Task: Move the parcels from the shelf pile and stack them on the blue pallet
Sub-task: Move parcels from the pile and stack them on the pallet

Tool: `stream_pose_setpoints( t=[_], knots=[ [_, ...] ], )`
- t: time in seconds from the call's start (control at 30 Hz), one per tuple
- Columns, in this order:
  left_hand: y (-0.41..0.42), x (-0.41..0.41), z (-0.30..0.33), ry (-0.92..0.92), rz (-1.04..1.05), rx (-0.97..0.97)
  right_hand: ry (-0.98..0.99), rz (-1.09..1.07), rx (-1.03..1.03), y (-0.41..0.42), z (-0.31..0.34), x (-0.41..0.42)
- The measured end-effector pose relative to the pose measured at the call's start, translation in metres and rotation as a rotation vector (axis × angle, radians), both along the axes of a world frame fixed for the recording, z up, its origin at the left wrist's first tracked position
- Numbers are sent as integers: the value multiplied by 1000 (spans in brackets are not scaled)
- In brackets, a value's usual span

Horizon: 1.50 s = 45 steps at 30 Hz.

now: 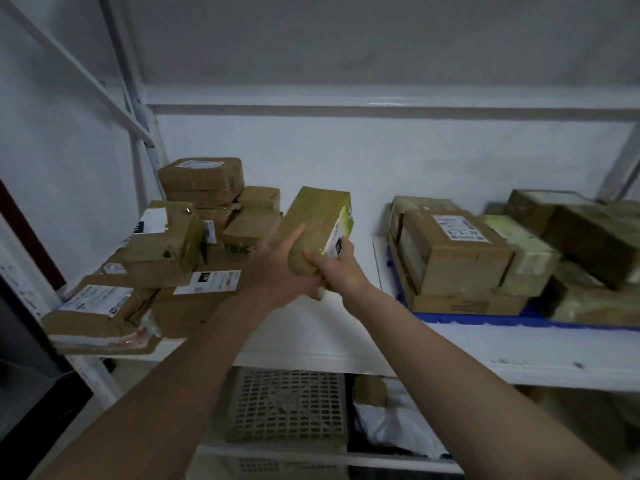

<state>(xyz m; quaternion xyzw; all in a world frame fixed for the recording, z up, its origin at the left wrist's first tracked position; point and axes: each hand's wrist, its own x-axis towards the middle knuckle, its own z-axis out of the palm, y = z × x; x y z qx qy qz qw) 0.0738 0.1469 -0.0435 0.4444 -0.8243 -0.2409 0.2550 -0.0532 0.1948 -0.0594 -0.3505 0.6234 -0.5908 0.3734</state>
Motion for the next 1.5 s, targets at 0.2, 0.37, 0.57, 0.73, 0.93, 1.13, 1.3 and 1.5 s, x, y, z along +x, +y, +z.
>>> stream_pose_setpoints(
  t=[0.2, 0.37, 0.57, 0.73, 0.93, 1.13, 1.3, 1.5],
  knots=[
    [16, -18, 25, 13, -159, -18, 107, 21, -107, 41, 34, -39],
    [19, -47, 39, 89, -216, -61, 148, -34, -131, 57, 61, -83],
    [23, -118, 57, 139, -229, -66, 196, -50, -159, 62, 86, -148],
    [18, -189, 71, 148, -262, -91, 237, -39, -141, 62, 105, -222],
    [13, -282, 85, 158, -268, -113, 296, -62, -121, 62, 122, -318],
    [23, -377, 90, 206, -167, -136, 258, -31, -27, 56, 129, -386],
    [23, -429, 91, 154, -270, -60, 160, -115, -4, 53, 123, -432],
    [10, -476, 90, 258, -433, 142, 148, -250, -1, 54, 107, -480]
  ],
)
